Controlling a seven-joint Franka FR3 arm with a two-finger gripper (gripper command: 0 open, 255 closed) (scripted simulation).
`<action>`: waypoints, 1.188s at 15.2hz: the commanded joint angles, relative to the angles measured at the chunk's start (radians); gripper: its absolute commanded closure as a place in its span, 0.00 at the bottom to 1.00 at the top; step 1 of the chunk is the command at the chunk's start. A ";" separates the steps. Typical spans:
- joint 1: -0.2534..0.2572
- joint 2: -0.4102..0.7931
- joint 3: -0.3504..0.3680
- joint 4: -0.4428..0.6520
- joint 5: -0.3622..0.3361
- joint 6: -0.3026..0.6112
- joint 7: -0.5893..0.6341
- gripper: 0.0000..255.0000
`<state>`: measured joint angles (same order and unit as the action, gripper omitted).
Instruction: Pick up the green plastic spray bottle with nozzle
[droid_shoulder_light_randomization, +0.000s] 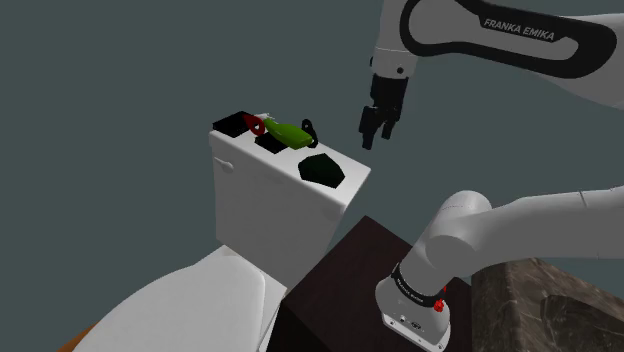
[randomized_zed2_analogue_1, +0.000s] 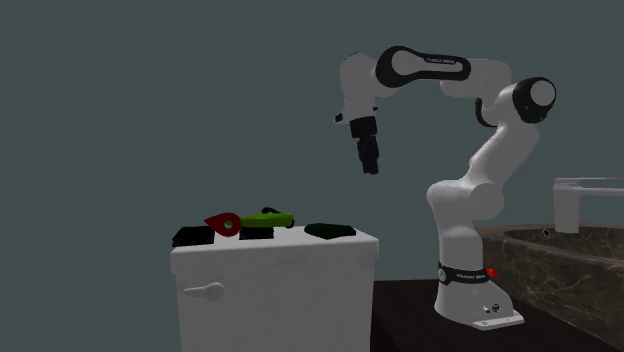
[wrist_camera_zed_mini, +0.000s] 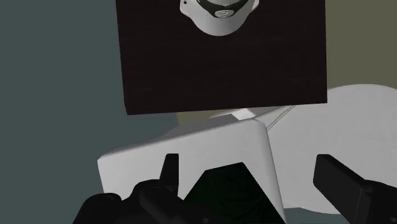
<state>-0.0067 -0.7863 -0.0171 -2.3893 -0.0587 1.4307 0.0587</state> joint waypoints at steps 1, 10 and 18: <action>0.000 0.000 0.000 0.000 0.000 0.000 0.000 0.00; -0.008 0.363 -0.018 0.188 0.039 0.169 0.037 0.00; -0.015 0.685 -0.036 0.442 0.083 0.232 0.054 0.00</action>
<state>-0.0202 -0.1414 -0.0507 -1.9792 0.0182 1.6555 0.1113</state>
